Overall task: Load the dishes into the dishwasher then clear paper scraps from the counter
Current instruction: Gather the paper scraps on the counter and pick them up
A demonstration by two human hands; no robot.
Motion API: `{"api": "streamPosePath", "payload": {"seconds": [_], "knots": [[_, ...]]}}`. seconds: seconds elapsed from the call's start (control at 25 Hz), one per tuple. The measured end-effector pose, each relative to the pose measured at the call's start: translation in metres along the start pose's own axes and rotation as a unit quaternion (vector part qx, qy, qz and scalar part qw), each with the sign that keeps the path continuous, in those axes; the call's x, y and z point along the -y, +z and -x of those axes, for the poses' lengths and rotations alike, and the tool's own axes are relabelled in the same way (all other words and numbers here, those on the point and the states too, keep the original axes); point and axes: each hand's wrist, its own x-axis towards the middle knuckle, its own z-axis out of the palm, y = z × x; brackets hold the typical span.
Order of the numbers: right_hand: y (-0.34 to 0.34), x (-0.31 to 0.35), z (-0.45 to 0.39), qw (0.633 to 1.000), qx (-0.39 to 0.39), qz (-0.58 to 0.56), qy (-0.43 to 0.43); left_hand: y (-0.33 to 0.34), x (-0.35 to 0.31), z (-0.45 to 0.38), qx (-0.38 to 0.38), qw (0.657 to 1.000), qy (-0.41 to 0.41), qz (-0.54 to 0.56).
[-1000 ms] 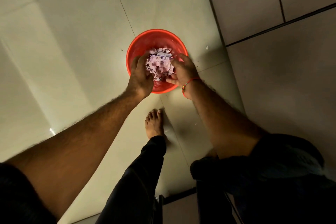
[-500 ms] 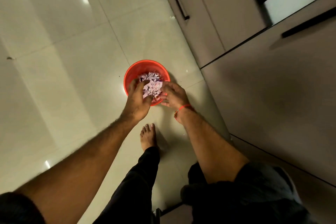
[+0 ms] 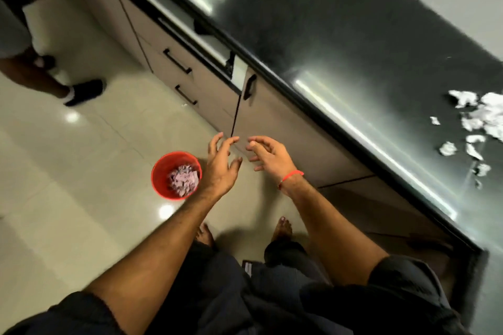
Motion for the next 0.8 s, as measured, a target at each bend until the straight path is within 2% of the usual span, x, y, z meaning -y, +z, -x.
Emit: {"api": "streamPosePath", "payload": {"seconds": [0.08,0.24,0.4,0.6,0.72,0.8], "knots": [[-0.036,0.016,0.022,0.999,-0.037,-0.011,-0.032,0.004,-0.044,-0.009,0.028,0.997,0.072,0.000],[-0.105,0.039,0.061,0.987,-0.136,-0.038,-0.078,0.026,-0.116,-0.023,0.106,0.982,0.150,-0.037],[-0.174,0.048,0.100,0.954,-0.252,-0.115,-0.113,0.072,-0.177,-0.033,0.197,0.948,0.244,-0.062],[-0.247,0.027,0.134,0.907,-0.360,-0.182,-0.119,0.138,-0.238,-0.034,0.290,0.904,0.298,-0.098],[-0.292,-0.002,0.138,0.903,-0.396,-0.140,-0.097,0.189,-0.260,-0.046,0.339,0.871,0.314,-0.165],[-0.323,-0.020,0.136,0.918,-0.387,-0.031,-0.083,0.224,-0.271,-0.060,0.341,0.852,0.321,-0.234]]}}
